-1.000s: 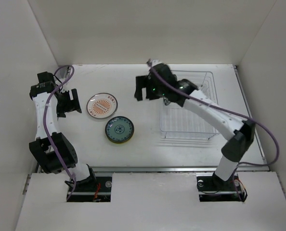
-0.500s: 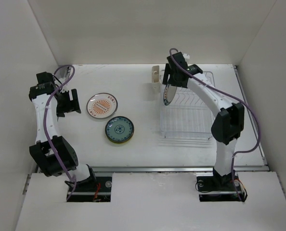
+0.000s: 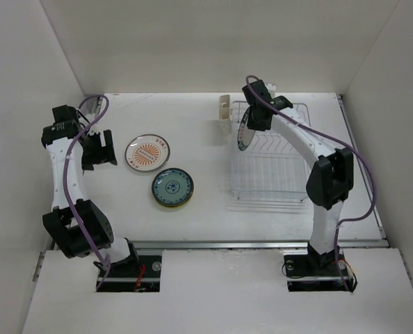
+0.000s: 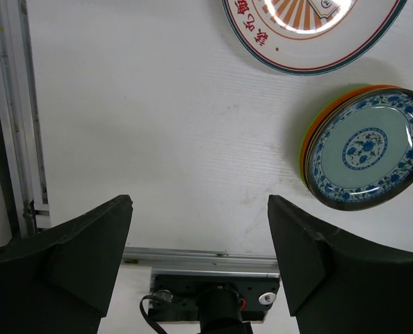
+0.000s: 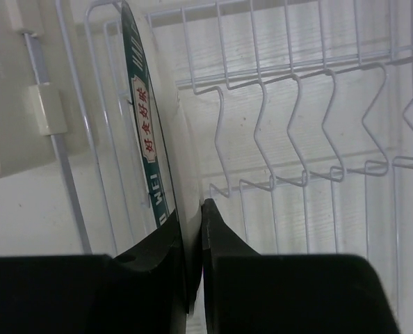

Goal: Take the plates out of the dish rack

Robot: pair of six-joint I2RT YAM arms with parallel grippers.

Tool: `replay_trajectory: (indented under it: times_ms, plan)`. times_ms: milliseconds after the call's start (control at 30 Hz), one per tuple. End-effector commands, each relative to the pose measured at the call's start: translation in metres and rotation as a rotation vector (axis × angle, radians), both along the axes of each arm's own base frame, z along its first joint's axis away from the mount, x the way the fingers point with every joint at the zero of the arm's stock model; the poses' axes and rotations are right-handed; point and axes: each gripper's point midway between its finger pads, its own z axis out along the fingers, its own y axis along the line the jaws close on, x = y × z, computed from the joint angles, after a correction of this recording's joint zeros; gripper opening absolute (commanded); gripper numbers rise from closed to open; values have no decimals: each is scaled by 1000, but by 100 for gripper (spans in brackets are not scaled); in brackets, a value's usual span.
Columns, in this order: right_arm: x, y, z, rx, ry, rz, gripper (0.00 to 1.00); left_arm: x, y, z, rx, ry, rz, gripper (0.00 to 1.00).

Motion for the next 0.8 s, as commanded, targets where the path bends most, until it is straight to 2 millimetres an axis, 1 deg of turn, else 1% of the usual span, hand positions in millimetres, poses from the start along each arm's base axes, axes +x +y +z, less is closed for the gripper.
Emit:
replay_trajectory:
  times_ms: [0, 33, 67, 133, 167, 200, 233, 267, 333, 367, 400, 433, 467, 500, 533, 567, 600, 633, 667, 700, 733, 767]
  plan:
    - [-5, -20, 83, -14, -181, -65, 0, -7, -7, 16, -12, -35, -23, 76]
    - [-11, -22, 98, -32, -195, -64, 0, -4, -9, 21, -21, -53, -30, 76]
    - [-13, -28, 103, -52, -201, -81, 0, -4, -10, 21, -29, -56, -34, 76]
    - [-18, -41, 127, -108, -243, -123, 0, -3, -16, 30, -55, -76, -48, 76]
    - [-28, -51, 140, -126, -255, -142, 0, -2, -18, 31, -65, -80, -53, 76]
    - [-31, -57, 145, -142, -264, -158, 0, -1, -22, 36, -81, -93, -72, 76]
    - [-35, -66, 152, -174, -279, -180, 0, -1, -24, 39, -90, -98, -77, 79]
    - [-42, -72, 163, -179, -295, -194, 0, -1, -26, 39, -98, -105, -96, 79]
    - [-49, -77, 173, -184, -311, -198, 0, 1, -38, 45, -142, -118, -141, 79]
    - [-53, -71, 173, -161, -307, -171, 0, 3, -44, 46, -154, -125, -175, 81]
    - [-54, -66, 184, -116, -343, -145, 0, 2, -50, 49, -169, -132, -201, 82]
    - [-56, -53, 186, -93, -353, -82, 0, 6, -64, 52, -207, -147, -254, 82]
    - [-59, -24, 184, -14, -346, 35, 0, 5, -73, 51, -243, -138, -288, 85]
    - [-58, -6, 184, 31, -373, 111, 0, 5, -88, 57, -306, -156, -345, 92]
    - [-58, 14, 178, 87, -366, 178, 0, 5, -88, 57, -307, -156, -345, 96]
    - [-60, 30, 177, 147, -365, 240, 0, 6, -97, 62, -366, -167, -377, 100]
    - [-71, 63, 161, 250, -308, 381, 0, 3, -105, 64, -396, -162, -394, 100]
    - [-68, 84, 167, 325, -346, 453, 0, 6, -107, 66, -417, -167, -401, 100]
    - [-71, 99, 166, 393, -341, 504, 0, 6, -115, 68, -439, -173, -423, 100]
    - [-85, 128, 161, 481, -304, 616, 0, 7, -115, 66, -444, -163, -421, 100]
    - [-83, 146, 155, 524, -311, 662, 0, 7, -119, 66, -446, -160, -434, 100]
    - [-86, 159, 155, 559, -309, 702, 0, 8, -121, 63, -445, -161, -444, 100]
